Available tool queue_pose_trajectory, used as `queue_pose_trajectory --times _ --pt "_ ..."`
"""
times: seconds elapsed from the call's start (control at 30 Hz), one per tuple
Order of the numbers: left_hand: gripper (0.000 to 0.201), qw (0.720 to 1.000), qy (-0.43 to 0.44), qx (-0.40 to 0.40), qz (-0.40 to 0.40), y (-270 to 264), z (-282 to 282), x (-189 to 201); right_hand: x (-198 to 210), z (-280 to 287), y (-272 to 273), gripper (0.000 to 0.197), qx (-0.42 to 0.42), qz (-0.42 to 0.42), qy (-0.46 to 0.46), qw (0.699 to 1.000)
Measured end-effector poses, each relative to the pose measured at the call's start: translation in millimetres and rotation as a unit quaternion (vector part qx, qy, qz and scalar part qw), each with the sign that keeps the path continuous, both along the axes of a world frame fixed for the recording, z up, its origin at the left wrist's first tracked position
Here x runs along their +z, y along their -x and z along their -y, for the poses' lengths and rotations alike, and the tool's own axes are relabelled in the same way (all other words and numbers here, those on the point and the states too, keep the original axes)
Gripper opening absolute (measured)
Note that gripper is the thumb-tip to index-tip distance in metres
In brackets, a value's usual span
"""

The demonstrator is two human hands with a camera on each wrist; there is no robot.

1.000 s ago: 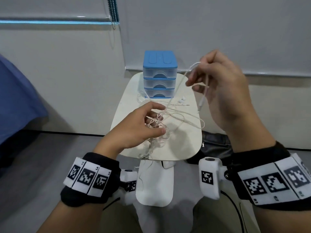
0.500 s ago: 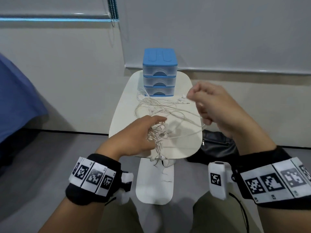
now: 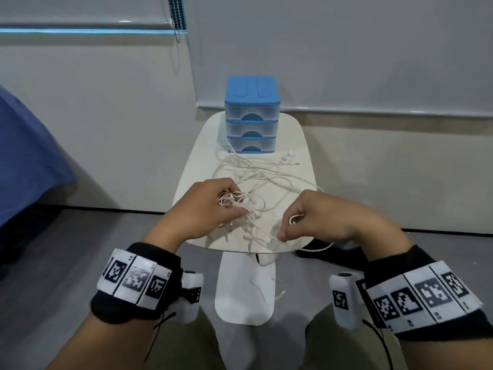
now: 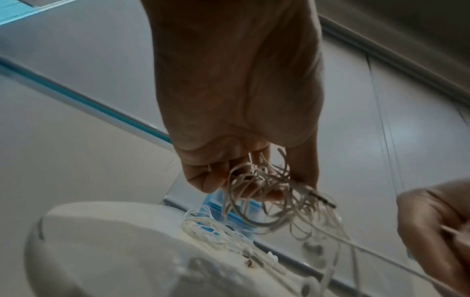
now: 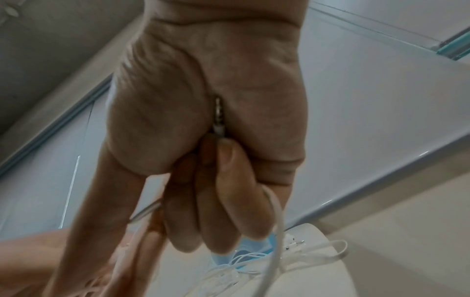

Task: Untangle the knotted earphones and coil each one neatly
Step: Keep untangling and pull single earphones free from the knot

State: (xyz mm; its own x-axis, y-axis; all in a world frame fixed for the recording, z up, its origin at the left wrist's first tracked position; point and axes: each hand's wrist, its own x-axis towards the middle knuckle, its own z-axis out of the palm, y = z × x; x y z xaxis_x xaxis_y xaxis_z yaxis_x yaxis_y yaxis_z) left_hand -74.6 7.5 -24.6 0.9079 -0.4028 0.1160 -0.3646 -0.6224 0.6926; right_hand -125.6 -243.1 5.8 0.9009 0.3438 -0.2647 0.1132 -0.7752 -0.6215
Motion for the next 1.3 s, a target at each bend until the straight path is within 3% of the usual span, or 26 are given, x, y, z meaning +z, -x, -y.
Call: queue_pose_trajectory --times 0.1,0.27,0.5,0.63,0.97,1.1,1.3 --pt "0.02 0.994 0.098 0.003 -0.048 2.6 0.4 7.0 0.9 -4.4 1.7 0.009 0.022 -0.024 -0.055 0.998" --pt "0.009 0.961 0.243 0.018 -0.132 7.7 5.0 9.9 -5.9 -13.0 1.1 0.009 0.026 -0.016 -0.029 0.999" --pt "0.007 0.886 0.412 0.061 -0.205 10.6 16.4 7.7 -11.0 -23.0 -0.7 0.01 -0.04 0.002 -0.092 0.995" --pt "0.007 0.87 0.442 0.052 -0.21 11.7 18.2 5.8 -16.1 -29.5 -3.9 0.014 -0.056 0.001 -0.117 0.992" --pt "0.013 0.865 0.465 -0.003 -0.19 17.3 22.9 9.1 -17.7 -42.3 -3.3 0.01 -0.033 0.003 -0.174 0.984" --pt "0.029 0.862 0.472 -0.011 -0.184 17.1 19.1 8.0 -16.3 -36.8 -0.8 0.02 -0.062 0.004 -0.202 0.978" --pt "0.04 0.85 0.492 -0.009 -0.189 17.9 19.1 1.6 -14.7 -34.3 0.7 0.014 -0.095 0.025 -0.235 0.967"
